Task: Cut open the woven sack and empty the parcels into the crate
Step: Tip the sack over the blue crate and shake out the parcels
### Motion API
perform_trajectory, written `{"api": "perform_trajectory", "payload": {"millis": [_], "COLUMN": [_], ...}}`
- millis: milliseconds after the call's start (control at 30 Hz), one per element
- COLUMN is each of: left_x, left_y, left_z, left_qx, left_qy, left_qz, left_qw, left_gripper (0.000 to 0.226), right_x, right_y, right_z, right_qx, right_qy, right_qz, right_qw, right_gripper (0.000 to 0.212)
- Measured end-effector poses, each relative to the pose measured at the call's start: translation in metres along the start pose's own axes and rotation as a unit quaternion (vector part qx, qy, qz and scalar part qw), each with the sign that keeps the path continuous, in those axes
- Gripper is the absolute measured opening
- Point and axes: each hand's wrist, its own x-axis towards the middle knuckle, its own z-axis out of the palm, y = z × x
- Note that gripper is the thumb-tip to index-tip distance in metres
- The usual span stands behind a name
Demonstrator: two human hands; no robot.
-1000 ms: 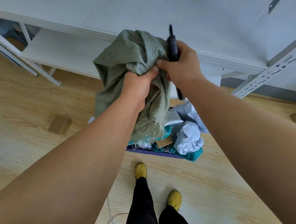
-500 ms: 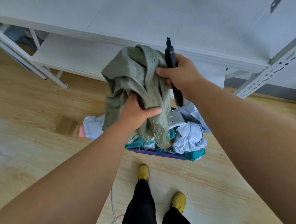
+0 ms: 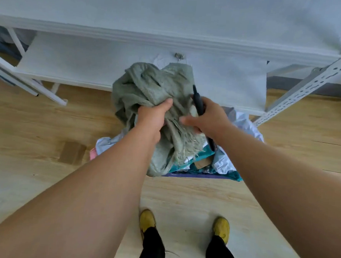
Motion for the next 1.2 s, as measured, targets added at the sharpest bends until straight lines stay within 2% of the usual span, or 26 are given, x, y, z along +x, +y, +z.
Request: {"api": "perform_trajectory", "payload": {"millis": [67, 100, 200, 300, 367, 433, 567, 600, 667, 700, 767, 867, 900, 1033, 1133, 1200], "left_x": [0.007, 0.011, 0.024, 0.033, 0.039, 0.042, 0.039, 0.039, 0.044, 0.048, 0.059, 0.086, 0.098, 0.143, 0.165, 0.175], "left_y": [0.006, 0.01, 0.018, 0.012, -0.009, -0.046, -0.119, -0.132, -0.149, -0.157, -0.169, -0.179, -0.181, -0.18, -0.18, -0.179], "left_z": [-0.009, -0.012, -0.019, -0.033, -0.044, -0.053, -0.045, -0.04, -0.025, -0.016, 0.002, 0.027, 0.032, 0.047, 0.058, 0.063], "left_qx": [0.025, 0.043, 0.059, 0.049, 0.098, 0.19, 0.307, 0.324, 0.351, 0.339, 0.289, 0.235, 0.206, 0.06, 0.012, -0.033], "left_qy": [-0.051, -0.081, -0.172, -0.215, -0.163, -0.113, -0.181, -0.191, -0.185, -0.18, -0.161, -0.097, -0.076, -0.061, -0.051, -0.047], "left_qz": [-0.025, -0.025, 0.01, 0.057, 0.073, 0.042, -0.115, -0.113, -0.048, -0.004, 0.054, 0.06, 0.052, -0.016, -0.027, -0.032], "left_qw": [0.998, 0.995, 0.983, 0.974, 0.979, 0.974, 0.927, 0.92, 0.917, 0.923, 0.942, 0.965, 0.974, 0.996, 0.998, 0.998], "left_gripper": [0.051, 0.052, 0.049, 0.048, 0.057, 0.066, 0.084, 0.094, 0.108, 0.107, 0.087, 0.046, 0.038, 0.036, 0.031, 0.024], "right_x": [0.002, 0.004, 0.019, 0.04, 0.052, 0.06, 0.067, 0.068, 0.071, 0.073, 0.079, 0.088, 0.091, 0.1, 0.103, 0.106], "right_y": [0.014, 0.019, 0.033, 0.042, 0.045, 0.048, 0.062, 0.067, 0.078, 0.082, 0.085, 0.088, 0.092, 0.12, 0.143, 0.158], "right_z": [0.024, 0.033, 0.047, 0.043, 0.038, 0.038, 0.048, 0.051, 0.053, 0.055, 0.055, 0.053, 0.051, 0.046, 0.045, 0.045], "right_qx": [-0.035, -0.053, -0.063, 0.02, 0.051, 0.039, 0.025, 0.024, 0.036, 0.056, 0.11, 0.202, 0.21, 0.182, 0.115, 0.022], "right_qy": [0.01, 0.025, 0.095, 0.169, 0.177, 0.178, 0.168, 0.166, 0.167, 0.168, 0.161, 0.117, 0.103, 0.1, 0.103, 0.087], "right_qz": [0.021, 0.028, 0.054, 0.098, 0.101, 0.092, 0.079, 0.075, 0.069, 0.066, 0.059, 0.034, 0.02, 0.007, 0.016, 0.025], "right_qw": [0.999, 0.998, 0.992, 0.98, 0.978, 0.979, 0.982, 0.983, 0.983, 0.982, 0.979, 0.972, 0.972, 0.978, 0.988, 0.996], "right_gripper": [0.078, 0.071, 0.023, 0.009, 0.008, 0.007, 0.018, 0.018, 0.018, 0.018, 0.019, 0.017, 0.017, 0.037, 0.032, 0.024]}}
